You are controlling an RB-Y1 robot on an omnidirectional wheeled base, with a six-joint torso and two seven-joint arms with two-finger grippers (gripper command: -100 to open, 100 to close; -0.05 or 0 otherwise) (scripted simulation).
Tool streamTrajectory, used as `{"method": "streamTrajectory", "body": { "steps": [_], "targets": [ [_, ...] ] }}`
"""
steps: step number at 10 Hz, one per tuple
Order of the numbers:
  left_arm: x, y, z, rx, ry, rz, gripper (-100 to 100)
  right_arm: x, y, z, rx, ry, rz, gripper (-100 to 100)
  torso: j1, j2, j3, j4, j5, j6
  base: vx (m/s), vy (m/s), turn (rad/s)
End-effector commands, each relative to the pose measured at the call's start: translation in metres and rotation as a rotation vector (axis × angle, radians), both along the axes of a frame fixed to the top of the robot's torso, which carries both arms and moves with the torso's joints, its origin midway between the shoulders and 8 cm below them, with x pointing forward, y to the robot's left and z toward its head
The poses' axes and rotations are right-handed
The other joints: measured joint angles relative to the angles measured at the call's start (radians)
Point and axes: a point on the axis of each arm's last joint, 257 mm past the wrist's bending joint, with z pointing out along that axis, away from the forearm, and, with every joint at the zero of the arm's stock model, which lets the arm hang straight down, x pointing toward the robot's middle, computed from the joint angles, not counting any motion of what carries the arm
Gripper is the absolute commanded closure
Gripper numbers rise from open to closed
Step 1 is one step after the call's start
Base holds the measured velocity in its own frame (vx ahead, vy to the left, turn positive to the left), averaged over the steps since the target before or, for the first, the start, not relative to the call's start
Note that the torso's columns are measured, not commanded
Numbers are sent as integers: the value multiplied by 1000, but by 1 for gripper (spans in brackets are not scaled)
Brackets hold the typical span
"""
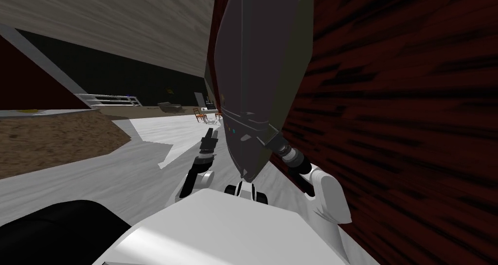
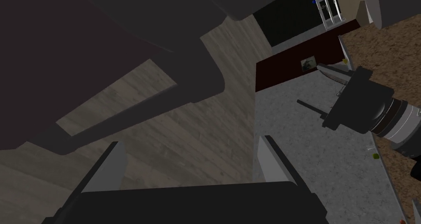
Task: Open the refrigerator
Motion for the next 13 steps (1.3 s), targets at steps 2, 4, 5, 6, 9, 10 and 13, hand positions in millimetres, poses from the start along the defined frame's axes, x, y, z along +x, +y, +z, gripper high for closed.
{"method": "streamTrajectory", "body": {
  "steps": [2, 4, 5, 6, 9, 10, 13],
  "targets": [
    [0, 0, 0, 0, 0, 0, 0, 7, 5, -2, -103, -68, -59, -100, 1, 0, 0, 0, 0, 0, 62, 96, -77],
    [0, 0, 0, 0, 0, 0, 0, 10, 6, -3, -152, -100, -88, -100, -1, 1, 1, 0, 0, 0, 44, 69, -84],
    [0, 0, 0, 0, 0, 0, 0, 9, 8, -1, -188, -133, -104, -100, 0, 1, 1, 0, 0, 0, 44, 103, -124],
    [0, 0, 0, 0, 0, 0, 0, 11, 7, -3, -197, -133, -114, -100, 2, 1, 1, 0, 1, 0, 39, 96, -57],
    [0, 0, 0, 0, 0, 0, 0, 9, 10, 5, -309, -238, -178, -100, 3, -1, -1, 0, 1, 0, 64, 125, -110],
    [0, 0, 0, 0, 0, 0, 0, 6, 11, 8, -342, -275, -198, -100, 1, -1, -1, 0, 0, 0, 67, 94, -84],
    [0, 0, 0, 0, 0, 0, 0, -13, 16, 25, -401, -383, -235, -100, -1, 2, 2, 1, 0, 0, 28, 73, -57]
  ]
}}
